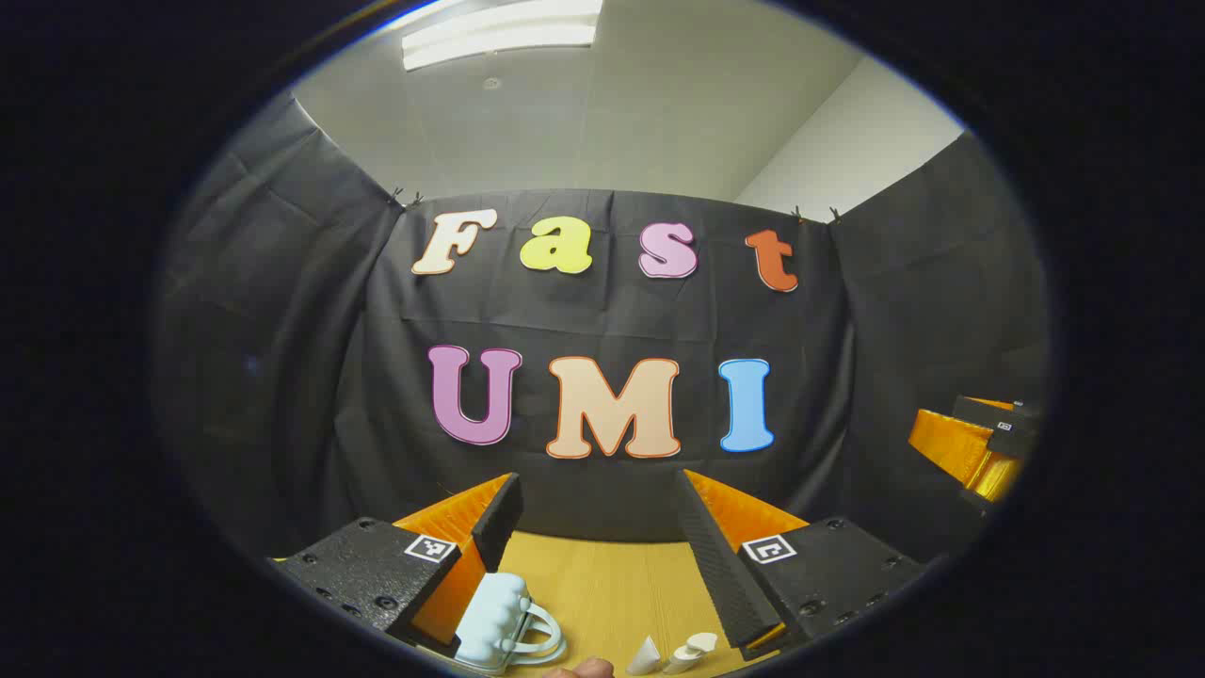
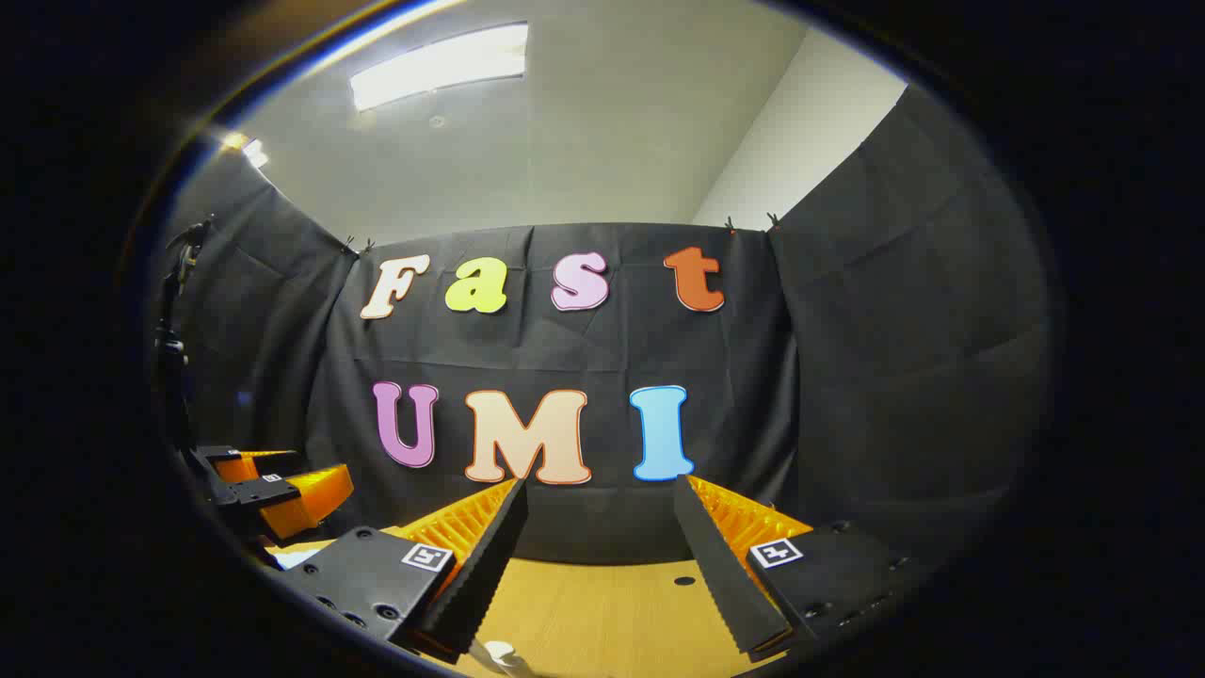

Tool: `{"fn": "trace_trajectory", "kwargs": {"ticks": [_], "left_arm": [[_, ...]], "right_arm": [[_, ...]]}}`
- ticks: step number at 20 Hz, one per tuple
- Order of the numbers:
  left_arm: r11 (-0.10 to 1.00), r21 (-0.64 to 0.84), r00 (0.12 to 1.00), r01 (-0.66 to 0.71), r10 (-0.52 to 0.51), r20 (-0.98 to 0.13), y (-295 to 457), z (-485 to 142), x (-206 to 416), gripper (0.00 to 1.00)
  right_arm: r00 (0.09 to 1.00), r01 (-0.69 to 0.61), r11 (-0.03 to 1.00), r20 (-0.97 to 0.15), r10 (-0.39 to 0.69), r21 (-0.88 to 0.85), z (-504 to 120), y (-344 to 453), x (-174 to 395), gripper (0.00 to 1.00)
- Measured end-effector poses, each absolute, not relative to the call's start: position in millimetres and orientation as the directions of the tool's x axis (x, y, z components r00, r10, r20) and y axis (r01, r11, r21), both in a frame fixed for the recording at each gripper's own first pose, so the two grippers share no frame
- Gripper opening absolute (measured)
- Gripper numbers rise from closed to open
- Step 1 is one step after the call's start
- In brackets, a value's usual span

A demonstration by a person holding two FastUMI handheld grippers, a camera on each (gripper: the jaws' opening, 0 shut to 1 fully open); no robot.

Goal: First open the suitcase, pack the skin care products into it, and then close the suitcase.

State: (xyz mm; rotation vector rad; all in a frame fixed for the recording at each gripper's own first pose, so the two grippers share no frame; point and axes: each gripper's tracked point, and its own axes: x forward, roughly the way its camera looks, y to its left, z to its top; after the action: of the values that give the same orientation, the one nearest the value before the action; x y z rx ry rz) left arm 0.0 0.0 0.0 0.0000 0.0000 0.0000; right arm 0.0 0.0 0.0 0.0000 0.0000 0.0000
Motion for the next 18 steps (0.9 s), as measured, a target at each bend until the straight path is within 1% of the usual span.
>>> {"fn": "trace_trajectory", "kwargs": {"ticks": [8, 12, 13, 14, 18], "left_arm": [[1.000, 0.000, 1.000, -0.026, 0.026, -0.015, -11, -7, 1, 0.94], [0.998, -0.011, 0.998, -0.060, 0.060, -0.018, -5, -10, 3, 0.94], [0.997, -0.002, 0.997, -0.078, 0.078, -0.020, -1, -11, 3, 0.92], [0.995, 0.015, 0.995, -0.097, 0.098, -0.018, 5, -12, 3, 0.94], [0.983, 0.101, 0.988, -0.155, 0.156, -0.007, 21, -12, 0, 0.94]], "right_arm": [[0.999, -0.037, 0.999, 0.001, 0.037, -0.013, -8, -10, 12, 0.98], [0.998, -0.062, 0.998, 0.009, 0.062, -0.019, -13, -8, 11, 0.98], [0.997, -0.075, 0.997, 0.003, 0.075, -0.013, -19, -6, 11, 0.98], [0.996, -0.092, 0.996, -0.003, 0.092, -0.008, -23, -3, 12, 0.98], [0.987, -0.156, 0.988, -0.021, 0.156, 0.021, -39, 4, 16, 0.99]]}}
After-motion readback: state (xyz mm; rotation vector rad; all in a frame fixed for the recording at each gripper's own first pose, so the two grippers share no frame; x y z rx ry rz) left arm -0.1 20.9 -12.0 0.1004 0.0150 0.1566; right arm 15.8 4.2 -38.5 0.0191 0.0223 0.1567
